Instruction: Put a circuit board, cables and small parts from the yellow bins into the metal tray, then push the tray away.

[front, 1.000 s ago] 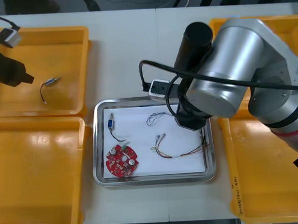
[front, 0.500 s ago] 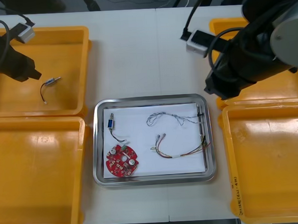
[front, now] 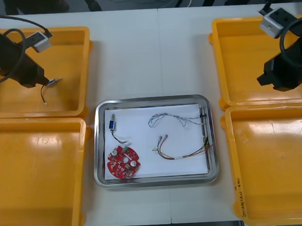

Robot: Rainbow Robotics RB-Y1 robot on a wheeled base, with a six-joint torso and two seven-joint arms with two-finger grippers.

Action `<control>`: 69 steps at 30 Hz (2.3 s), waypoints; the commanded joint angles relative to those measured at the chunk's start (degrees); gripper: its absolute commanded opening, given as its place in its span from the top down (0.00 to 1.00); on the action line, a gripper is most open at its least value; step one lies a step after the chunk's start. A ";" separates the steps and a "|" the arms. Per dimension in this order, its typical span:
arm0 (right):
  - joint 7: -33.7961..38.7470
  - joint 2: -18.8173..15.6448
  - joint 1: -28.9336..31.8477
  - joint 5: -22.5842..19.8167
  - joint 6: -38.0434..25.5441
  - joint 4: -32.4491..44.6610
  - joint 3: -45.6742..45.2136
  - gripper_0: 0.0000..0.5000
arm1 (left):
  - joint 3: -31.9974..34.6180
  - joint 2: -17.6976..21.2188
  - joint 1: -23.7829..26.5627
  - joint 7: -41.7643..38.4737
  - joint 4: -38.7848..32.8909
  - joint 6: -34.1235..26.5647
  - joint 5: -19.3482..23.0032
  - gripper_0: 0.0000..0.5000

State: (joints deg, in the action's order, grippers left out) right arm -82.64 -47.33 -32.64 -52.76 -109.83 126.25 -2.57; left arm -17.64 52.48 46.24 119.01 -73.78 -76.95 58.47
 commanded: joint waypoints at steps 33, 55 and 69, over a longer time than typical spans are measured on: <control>13.12 0.84 21.56 3.01 -0.17 1.54 -20.11 0.00 | -11.01 -4.58 4.12 13.44 13.40 19.38 0.15 0.00; 13.29 1.81 21.48 3.10 -0.17 2.59 -19.14 0.00 | -6.97 -3.79 4.12 13.44 13.40 14.63 1.38 1.00; 12.85 3.39 20.77 2.04 -0.17 3.03 -19.05 0.00 | 4.64 -3.17 3.86 10.10 7.16 0.22 -1.17 1.00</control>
State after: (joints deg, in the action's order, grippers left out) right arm -71.46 -45.35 -11.60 -50.05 -109.83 127.26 -21.03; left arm -16.30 48.36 48.46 130.24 -63.68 -74.17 58.42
